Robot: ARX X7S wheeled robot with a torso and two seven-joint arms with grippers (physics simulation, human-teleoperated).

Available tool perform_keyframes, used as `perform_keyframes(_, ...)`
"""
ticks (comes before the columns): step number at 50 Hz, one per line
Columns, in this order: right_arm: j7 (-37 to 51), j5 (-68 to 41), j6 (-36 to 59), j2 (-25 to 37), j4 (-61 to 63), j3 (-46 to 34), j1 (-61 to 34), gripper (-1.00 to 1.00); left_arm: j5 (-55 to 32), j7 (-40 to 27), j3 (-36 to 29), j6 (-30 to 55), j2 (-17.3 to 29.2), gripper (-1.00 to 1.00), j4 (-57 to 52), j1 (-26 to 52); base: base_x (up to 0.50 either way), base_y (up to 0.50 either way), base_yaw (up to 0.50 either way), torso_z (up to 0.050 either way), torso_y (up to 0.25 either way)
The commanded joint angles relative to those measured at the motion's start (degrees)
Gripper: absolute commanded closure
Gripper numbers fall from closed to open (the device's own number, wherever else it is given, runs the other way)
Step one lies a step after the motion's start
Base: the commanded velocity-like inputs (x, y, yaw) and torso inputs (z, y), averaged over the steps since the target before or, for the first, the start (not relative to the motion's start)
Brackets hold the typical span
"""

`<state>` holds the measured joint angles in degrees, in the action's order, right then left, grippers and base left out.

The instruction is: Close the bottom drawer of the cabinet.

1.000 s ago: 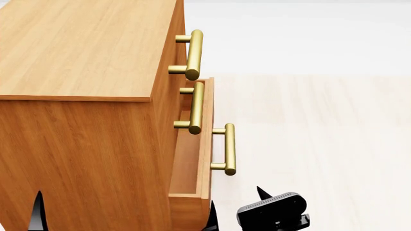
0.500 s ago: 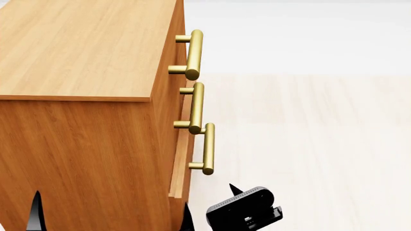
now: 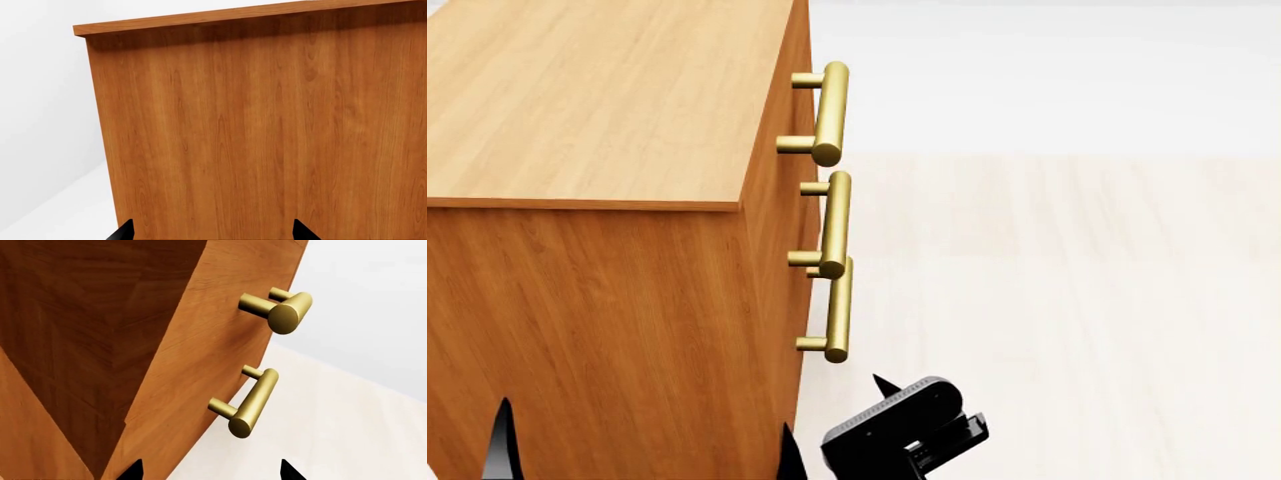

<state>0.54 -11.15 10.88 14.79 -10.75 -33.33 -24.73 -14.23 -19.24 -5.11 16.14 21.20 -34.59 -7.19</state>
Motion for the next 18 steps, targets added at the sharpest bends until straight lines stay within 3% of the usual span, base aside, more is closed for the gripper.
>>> perform_keyframes(1,-1.2,-0.7,1.6,0.3,3.7,-1.5,-0.7,-1.00,0.0,-0.2,-0.1,-0.2,0.2,-1.00,0.0,-0.1,0.00,0.00,0.00,0.000,0.000)
perform_keyframes(18,2.5,-3.4,-5.1,1.0,-0.8,4.5,2.0,-1.00,1.1,-1.8,1.2,-2.2,0.0,-1.00,0.9,0.3,0.00,0.00,0.00,0.000,0.001)
